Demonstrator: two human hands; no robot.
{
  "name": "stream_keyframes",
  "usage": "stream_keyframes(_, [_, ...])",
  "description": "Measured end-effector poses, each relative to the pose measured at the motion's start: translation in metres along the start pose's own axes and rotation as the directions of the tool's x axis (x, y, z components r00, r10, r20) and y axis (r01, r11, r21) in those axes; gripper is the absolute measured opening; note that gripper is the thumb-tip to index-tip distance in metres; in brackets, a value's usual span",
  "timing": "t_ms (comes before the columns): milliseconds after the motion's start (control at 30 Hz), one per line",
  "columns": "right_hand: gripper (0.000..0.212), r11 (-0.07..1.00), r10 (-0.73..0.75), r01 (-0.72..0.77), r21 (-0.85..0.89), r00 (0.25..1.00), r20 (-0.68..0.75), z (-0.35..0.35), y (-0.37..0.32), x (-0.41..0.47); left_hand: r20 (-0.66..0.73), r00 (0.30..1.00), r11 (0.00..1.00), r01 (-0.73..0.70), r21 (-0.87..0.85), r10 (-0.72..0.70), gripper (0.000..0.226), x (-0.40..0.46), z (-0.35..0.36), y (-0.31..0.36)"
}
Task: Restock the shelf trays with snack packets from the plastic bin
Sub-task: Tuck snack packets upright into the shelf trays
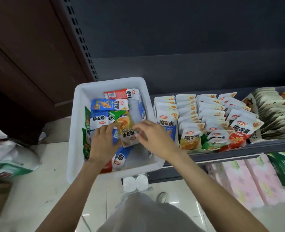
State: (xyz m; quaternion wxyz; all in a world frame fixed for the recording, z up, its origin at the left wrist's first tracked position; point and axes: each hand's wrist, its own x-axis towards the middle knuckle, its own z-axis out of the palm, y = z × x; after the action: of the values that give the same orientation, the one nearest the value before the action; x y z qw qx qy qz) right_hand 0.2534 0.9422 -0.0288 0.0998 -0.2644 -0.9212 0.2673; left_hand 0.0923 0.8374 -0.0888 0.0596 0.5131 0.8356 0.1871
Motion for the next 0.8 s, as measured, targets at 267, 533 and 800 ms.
stream_keyframes(267, [0.045,0.787,0.442,-0.264,-0.558,0.872,0.211,0.091,-0.009,0.078,0.255,0.955,0.988,0.147,0.047,-0.154,0.059,0.017,0.01,-0.03])
stream_keyframes(533, [0.06,0.931,0.352,-0.35,-0.104,0.936,-0.001,0.061,-0.015,0.063,0.086,0.99,0.981,0.125,-0.145,-0.113,0.073,0.012,0.003,-0.032])
stream_keyframes(800, [0.075,0.982,0.134,-0.126,-0.139,0.99,0.052,-0.055,-0.026,-0.002,-0.128,0.875,0.865,-0.483,-0.139,0.468,0.077,0.024,-0.045,0.015])
